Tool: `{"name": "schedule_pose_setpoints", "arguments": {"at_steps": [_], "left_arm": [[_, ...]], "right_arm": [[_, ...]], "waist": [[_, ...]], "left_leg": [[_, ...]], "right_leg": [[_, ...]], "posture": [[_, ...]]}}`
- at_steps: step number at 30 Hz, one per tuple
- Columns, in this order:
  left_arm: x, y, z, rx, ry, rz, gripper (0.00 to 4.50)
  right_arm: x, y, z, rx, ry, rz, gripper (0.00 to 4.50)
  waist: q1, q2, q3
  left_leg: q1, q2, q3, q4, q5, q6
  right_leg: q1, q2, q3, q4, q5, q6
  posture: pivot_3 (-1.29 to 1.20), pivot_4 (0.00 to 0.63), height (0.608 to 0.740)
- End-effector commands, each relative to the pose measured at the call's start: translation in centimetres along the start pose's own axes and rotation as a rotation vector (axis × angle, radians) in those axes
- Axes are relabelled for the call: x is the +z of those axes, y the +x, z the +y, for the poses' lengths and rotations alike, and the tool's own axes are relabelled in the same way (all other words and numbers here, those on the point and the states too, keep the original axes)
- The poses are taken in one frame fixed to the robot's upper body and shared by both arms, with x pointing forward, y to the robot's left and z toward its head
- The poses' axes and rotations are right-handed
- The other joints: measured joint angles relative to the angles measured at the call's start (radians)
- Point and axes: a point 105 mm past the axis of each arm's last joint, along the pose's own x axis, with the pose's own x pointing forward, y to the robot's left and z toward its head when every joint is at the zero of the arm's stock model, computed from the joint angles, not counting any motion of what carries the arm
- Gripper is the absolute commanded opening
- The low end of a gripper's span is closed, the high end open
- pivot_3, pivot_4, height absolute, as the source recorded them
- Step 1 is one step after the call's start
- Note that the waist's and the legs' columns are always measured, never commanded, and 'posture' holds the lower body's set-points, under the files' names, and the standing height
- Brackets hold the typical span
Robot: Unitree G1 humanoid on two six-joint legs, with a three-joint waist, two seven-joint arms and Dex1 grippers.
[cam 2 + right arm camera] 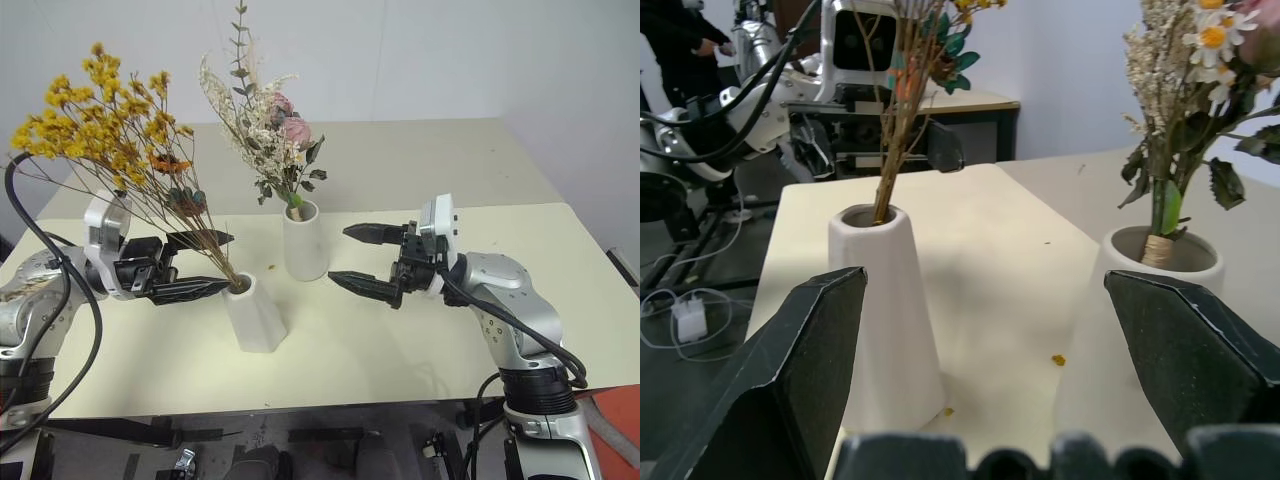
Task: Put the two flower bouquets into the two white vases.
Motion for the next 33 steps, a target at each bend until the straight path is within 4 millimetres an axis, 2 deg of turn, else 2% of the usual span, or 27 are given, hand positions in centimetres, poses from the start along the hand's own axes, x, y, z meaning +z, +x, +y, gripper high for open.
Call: {"name": "schedule_pose_setpoints", "arguments": {"at_steps": [1, 9, 19, 25, 33], "left_arm": [[1.5, 0.6, -1.1, -0.063, 0.058, -0.027, 4.50], [1.9, 1.4, -1.9, -0.125, 0.061, -0.039, 4.50], [0.4, 2.3, -2.7, -0.214, 0.004, 0.001, 4.50], [0.4, 0.7, -2.0, -0.131, 0.012, 0.030, 4.50], [-0.2, -1.5, -2.3, -0.030, -0.009, 0.064, 4.50]], "right_arm": [[0.8, -0.3, -0.1, 0.003, -0.031, -0.018, 4.47], [0.6, 0.0, -0.3, 0.008, -0.032, -0.015, 4.47], [0.4, 0.2, -0.4, 0.005, -0.039, -0.013, 4.47], [0.3, 0.1, -0.5, -0.006, -0.041, -0.011, 4.47], [0.2, -0.4, -1.1, -0.013, -0.051, 0.004, 4.47]], "waist": [[0.000, 0.000, 0.000], [0.000, 0.000, 0.000], [0.000, 0.000, 0.000], [-0.001, 0.000, 0.000], [0.001, 0.000, 0.000]], "left_leg": [[0.000, 0.000, 0.000, 0.000, 0.000, 0.000], [0.000, 0.000, 0.000, 0.000, 0.000, 0.000], [0.000, 0.000, 0.000, 0.000, 0.000, 0.000], [0.000, 0.000, 0.000, 0.000, 0.000, 0.000], [0.000, 0.000, 0.000, 0.000, 0.000, 0.000]], "right_leg": [[0.000, 0.000, 0.000, 0.000, 0.000, 0.000], [0.000, 0.000, 0.000, 0.000, 0.000, 0.000], [0.000, 0.000, 0.000, 0.000, 0.000, 0.000], [0.000, 0.000, 0.000, 0.000, 0.000, 0.000], [0.000, 0.000, 0.000, 0.000, 0.000, 0.000]], "posture": [[0.00, 0.150, 0.740], [0.00, 0.150, 0.740], [0.00, 0.150, 0.740], [0.00, 0.150, 0.740], [0.00, 0.150, 0.740]]}}
